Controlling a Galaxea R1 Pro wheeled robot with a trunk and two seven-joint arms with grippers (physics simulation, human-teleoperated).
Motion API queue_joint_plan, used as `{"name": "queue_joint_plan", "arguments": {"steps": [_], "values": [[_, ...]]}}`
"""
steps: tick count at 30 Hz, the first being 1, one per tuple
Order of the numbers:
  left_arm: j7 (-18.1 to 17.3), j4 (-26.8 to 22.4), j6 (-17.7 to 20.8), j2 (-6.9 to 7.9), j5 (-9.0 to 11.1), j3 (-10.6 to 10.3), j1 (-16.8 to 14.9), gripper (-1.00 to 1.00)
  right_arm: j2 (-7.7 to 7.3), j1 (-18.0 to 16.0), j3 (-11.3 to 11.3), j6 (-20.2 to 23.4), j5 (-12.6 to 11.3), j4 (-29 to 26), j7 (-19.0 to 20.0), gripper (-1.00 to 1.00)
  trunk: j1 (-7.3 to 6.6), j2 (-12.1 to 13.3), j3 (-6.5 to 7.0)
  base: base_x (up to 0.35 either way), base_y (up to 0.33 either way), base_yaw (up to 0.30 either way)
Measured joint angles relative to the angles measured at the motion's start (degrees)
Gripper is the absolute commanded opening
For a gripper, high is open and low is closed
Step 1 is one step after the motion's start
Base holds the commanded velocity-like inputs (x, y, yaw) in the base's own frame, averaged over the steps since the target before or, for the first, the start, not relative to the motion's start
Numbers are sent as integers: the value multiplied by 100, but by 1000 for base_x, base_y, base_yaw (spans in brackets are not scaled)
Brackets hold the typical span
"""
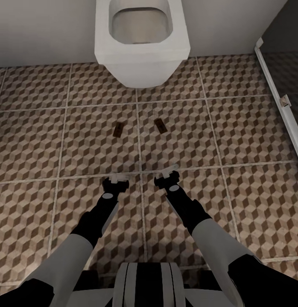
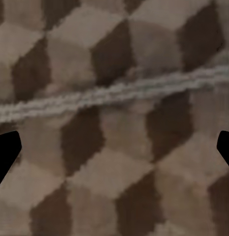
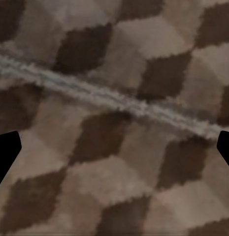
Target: Take the four mousetraps from the cabinet in the bathroom and place them on the bathroom floor. Make sure all four end up on the same floor surface, and ensure that at least two of them are either under or directly next to the same bathroom sink.
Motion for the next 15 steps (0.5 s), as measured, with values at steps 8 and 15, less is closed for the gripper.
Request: {"name": "queue_joint_plan", "arguments": {"steps": [8, 15], "values": [[7, -503, 27, 10, -5, -8, 1, 100, 0, 0, 0, -4, -7, -1, 3, 100, 0, 0, 0, -9, 0, 0], [6, -726, 39, 29, -4, -10, 1, 100, 0, 0, 3, -5, -9, -8, 3, 100, 0, 0, 0, -1, 0, 0]]}}
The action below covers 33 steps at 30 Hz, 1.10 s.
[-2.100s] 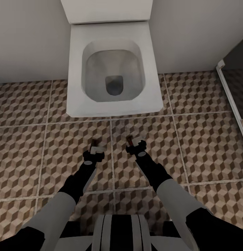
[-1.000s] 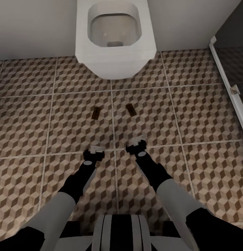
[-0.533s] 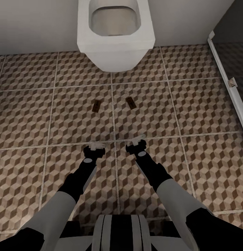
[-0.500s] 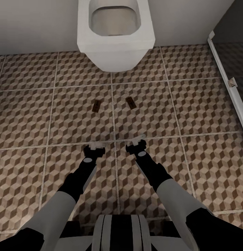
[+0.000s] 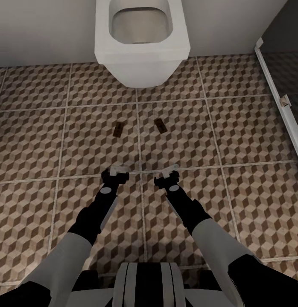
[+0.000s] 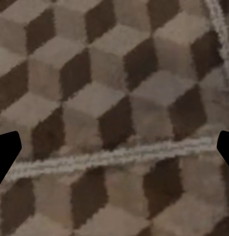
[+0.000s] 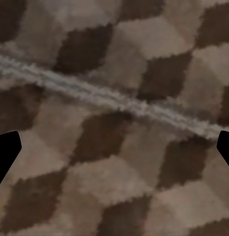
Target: Take the four mousetraps from the cabinet in the bathroom and place them on the bathroom floor. Make sure all four end up on the same floor surface, and ensure that at least two of them are either under or directly next to the same bathroom sink.
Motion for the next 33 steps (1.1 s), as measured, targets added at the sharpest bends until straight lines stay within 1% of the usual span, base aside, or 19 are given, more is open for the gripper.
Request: {"name": "queue_joint_plan", "arguments": {"steps": [2, 21, 33], "values": [[1, -14, 10, 4, -1, 1, 0, 100, 0, 0, 2, 0, 0, 1, 0, 100, 0, 0, 0, 0, 0, 0], [-3, -41, 122, 20, 1, 3, 0, 100, 0, 0, 13, 3, 5, -29, -3, 100, -49, 25, 420, 0, 0, 0], [-3, -39, 130, 24, 2, 3, 0, 100, 0, 0, 2, 18, 10, -42, -40, 100, -312, 505, 659, 0, 0, 0]]}}
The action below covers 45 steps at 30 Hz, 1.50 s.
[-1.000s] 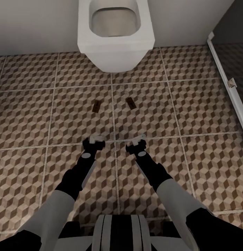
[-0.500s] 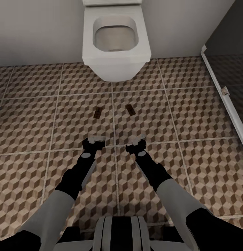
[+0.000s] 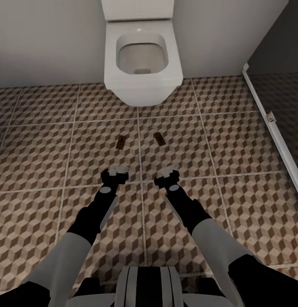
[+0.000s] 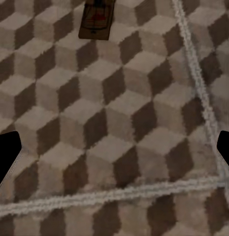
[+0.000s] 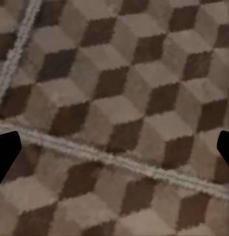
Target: Take the four mousetraps from the cabinet in the bathroom and place them on the bathroom floor. Make sure all four end up on the same floor surface, and ensure that at least two of them are either under or directly next to the same bathroom sink.
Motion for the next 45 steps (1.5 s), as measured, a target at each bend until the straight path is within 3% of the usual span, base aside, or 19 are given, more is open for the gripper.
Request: {"name": "queue_joint_plan", "arguments": {"steps": [8, 21, 29, 35, 45], "values": [[0, -7, 2, 23, -3, -2, 3, 100, 0, 0, -11, -5, -1, -3, -3, 100, -176, 321, 210, 0, 0, 0], [-15, -280, 5, 223, 2, -9, 111, 100, 0, 15, -21, -15, -7, -4, -4, 100, -461, 842, 563, 0, 0, 0], [-17, -529, 33, 372, 5, -10, 380, 100, -93, 38, -27, -52, -16, -12, 4, 100, -637, 1163, 781, 0, 0, 0], [-31, -678, 37, 554, 17, 0, 658, 100, -182, 74, -25, -345, -18, -40, 4, 100, -769, 1404, 945, 0, 0, 0], [-36, -726, 27, 607, 13, 0, 922, 100, -325, 241, -22, -507, -22, -46, 6, 100, -988, 1805, 1218, 0, 0, 0]]}}
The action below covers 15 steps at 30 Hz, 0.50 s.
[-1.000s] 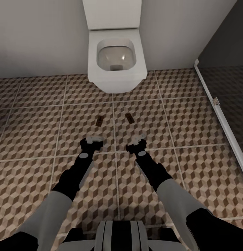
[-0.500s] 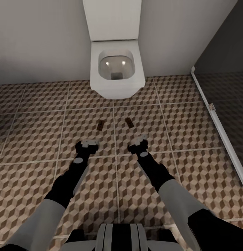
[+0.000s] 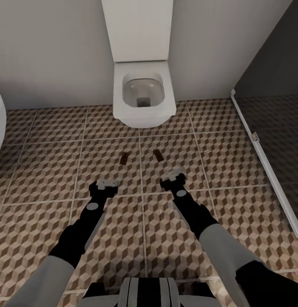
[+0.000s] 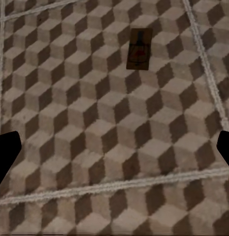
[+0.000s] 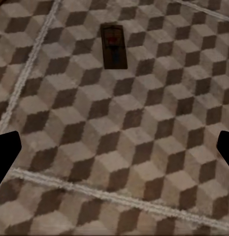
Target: Take the four mousetraps from the cabinet in the bathroom and place them on the bathroom floor. Make sure all four end up on the same floor surface, and ensure that at least two of them are either under or directly next to the same bathroom sink.
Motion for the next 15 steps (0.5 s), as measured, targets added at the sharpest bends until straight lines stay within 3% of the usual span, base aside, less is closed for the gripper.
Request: {"name": "queue_joint_plan", "arguments": {"steps": [15], "values": [[-11, 21, -39, 8, 5, 0, 308, 100, -211, 443, -3, -412, 2, 9, 7, 100, -329, 602, 409, 0, 0, 0]]}}
